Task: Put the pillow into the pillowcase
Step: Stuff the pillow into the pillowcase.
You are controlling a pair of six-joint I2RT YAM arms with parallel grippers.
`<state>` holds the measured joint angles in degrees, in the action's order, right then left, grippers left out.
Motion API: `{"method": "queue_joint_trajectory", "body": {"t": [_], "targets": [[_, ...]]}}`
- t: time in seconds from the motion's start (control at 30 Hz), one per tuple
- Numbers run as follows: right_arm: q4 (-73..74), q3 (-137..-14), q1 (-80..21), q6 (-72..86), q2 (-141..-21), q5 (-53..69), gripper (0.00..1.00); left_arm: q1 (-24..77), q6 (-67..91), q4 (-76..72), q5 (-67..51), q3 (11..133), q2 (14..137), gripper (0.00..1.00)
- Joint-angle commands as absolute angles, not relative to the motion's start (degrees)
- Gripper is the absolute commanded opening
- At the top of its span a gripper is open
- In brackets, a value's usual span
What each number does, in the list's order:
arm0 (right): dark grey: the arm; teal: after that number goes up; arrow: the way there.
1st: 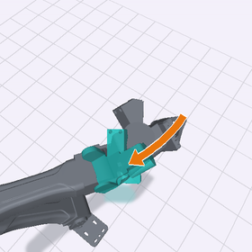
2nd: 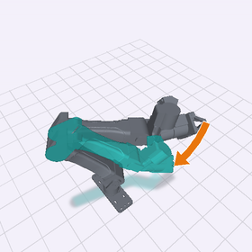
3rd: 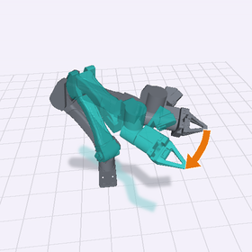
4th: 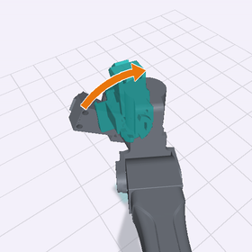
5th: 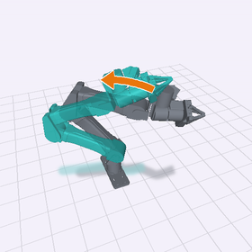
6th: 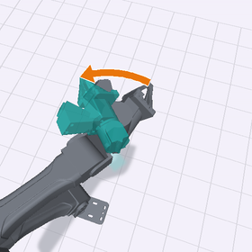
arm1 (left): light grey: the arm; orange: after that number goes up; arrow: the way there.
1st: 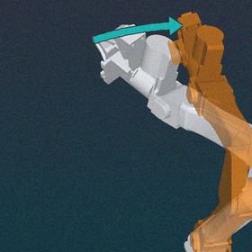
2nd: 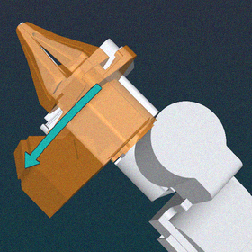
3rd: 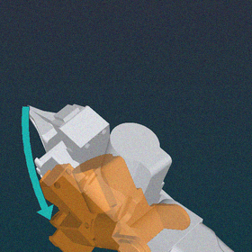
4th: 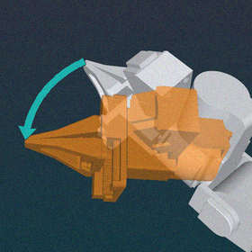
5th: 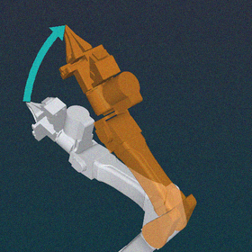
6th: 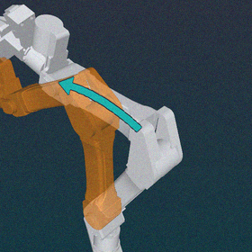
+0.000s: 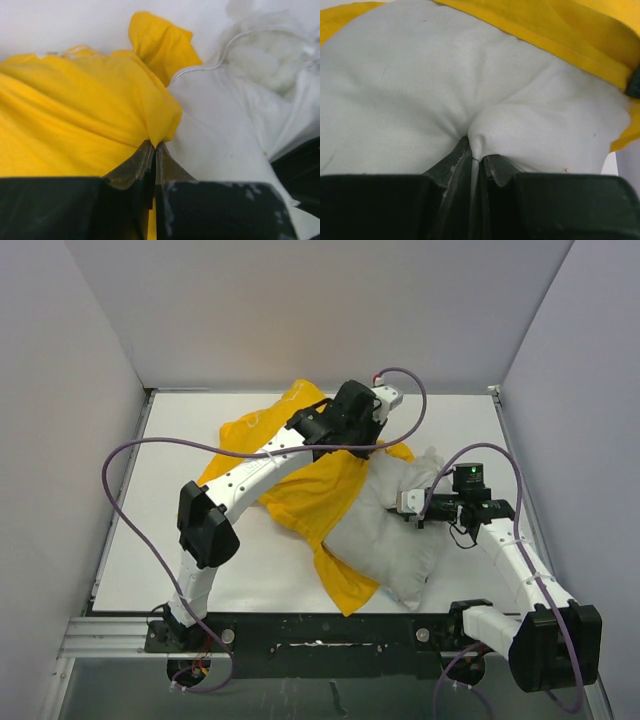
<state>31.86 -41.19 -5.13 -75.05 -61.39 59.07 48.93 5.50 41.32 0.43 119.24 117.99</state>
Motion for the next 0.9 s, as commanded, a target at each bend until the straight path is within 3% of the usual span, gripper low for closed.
{"method": "queue_joint_trajectory", "body": {"t": [0.0, 0.1, 0.27, 0.37, 0.5, 0.67, 0.87], "targets": [[20.11, -42.98, -9.01, -62.39, -62.67, 51.17, 0.00, 48.47, 7.15, 36.58, -12.61, 129.35, 118.40, 0.00], [14.01, -53.90, -7.33, -53.54, -67.32, 45.69, 0.00, 47.10, 11.71, 28.52, -24.09, 136.38, 118.18, 0.00], [23.26, -76.45, -3.29, -50.78, -72.91, 55.54, 0.00, 46.18, 12.92, 16.77, -28.05, 135.50, 111.49, 0.00], [32.92, -74.14, -6.35, -61.55, -71.19, 59.50, 0.00, 44.98, 13.58, 2.09, -30.00, 115.94, 101.43, 0.00], [36.06, -56.40, -8.83, -73.28, -68.66, 56.89, 0.03, 43.20, 18.85, -23.30, -30.42, 79.96, 92.12, 0.00], [46.97, -45.80, -9.11, -84.22, -67.42, 51.53, 0.22, 45.94, 19.02, -39.14, -27.03, 57.64, 93.78, 0.00], [73.95, -57.12, -7.51, -90.61, -60.44, 55.12, 0.50, 48.94, 21.01, -50.64, -24.61, 46.88, 97.79, 0.00]]}}
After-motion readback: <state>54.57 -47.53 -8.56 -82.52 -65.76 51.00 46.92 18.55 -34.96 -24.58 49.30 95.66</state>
